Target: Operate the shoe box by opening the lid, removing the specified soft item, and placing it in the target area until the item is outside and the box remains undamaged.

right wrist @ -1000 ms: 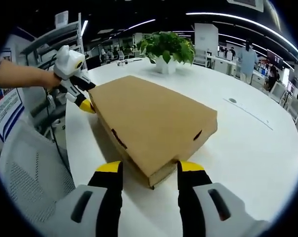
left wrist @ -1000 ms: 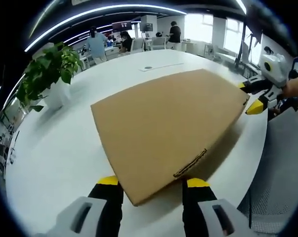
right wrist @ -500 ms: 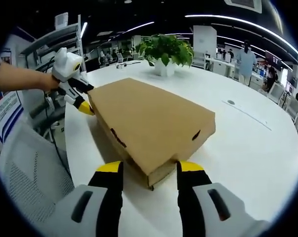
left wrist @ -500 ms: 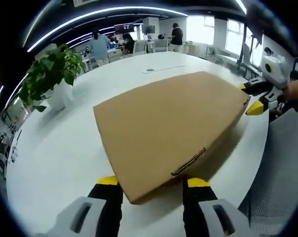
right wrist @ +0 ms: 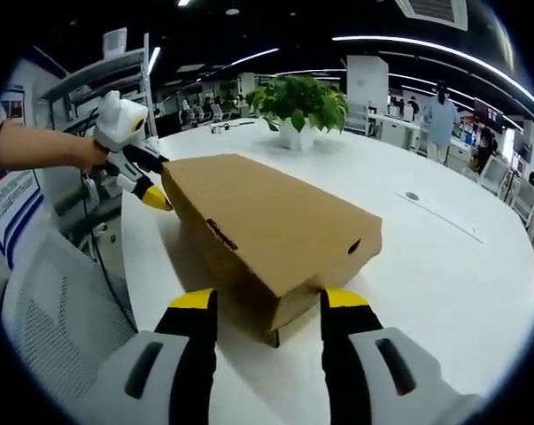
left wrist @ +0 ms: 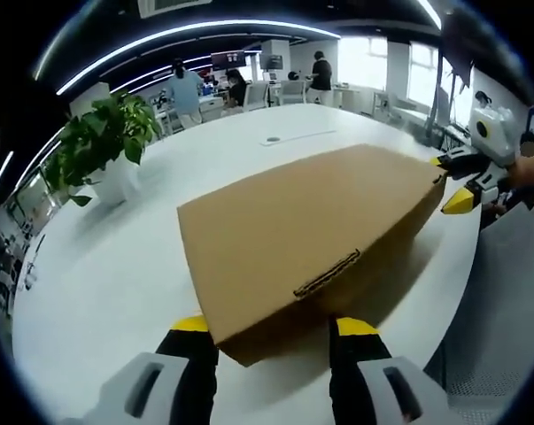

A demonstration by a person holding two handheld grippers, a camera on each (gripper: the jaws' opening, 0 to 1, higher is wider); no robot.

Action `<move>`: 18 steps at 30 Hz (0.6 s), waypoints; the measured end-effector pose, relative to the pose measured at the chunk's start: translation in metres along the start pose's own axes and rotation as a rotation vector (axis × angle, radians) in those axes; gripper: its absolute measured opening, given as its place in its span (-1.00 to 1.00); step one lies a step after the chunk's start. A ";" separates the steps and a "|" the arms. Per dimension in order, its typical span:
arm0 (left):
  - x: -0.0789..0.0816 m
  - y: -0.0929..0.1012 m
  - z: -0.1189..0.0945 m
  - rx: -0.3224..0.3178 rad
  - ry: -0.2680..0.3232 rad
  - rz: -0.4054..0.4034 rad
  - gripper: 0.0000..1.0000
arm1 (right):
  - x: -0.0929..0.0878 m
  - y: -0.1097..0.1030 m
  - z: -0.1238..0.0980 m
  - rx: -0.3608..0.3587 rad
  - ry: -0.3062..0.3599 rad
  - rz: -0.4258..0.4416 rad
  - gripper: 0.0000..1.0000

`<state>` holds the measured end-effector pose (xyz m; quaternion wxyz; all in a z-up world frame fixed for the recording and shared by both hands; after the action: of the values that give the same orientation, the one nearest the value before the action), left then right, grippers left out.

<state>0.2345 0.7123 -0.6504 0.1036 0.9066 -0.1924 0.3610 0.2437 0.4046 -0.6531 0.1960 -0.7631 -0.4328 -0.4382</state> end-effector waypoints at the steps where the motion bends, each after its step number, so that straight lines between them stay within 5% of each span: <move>1: 0.001 0.000 -0.001 0.001 0.004 0.001 0.00 | 0.002 0.000 -0.001 0.000 0.004 -0.005 -0.11; 18: 0.033 0.001 -0.028 0.038 0.100 0.038 0.00 | 0.032 0.011 -0.018 -0.023 0.075 -0.056 -0.13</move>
<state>0.2387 0.7114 -0.6078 0.0891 0.8853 -0.1975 0.4114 0.2514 0.4022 -0.6161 0.1911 -0.7359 -0.4413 -0.4766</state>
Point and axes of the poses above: the point that each gripper's makers call its tool centre point, and the gripper's own axes: z roughly forward along the fingers, y roughly to its right, x roughly out of its top, the point moved 8 cm from there along -z, roughly backward along the fingers, and after that the axes turned 8 degrees about -z, right-handed, at the moved point
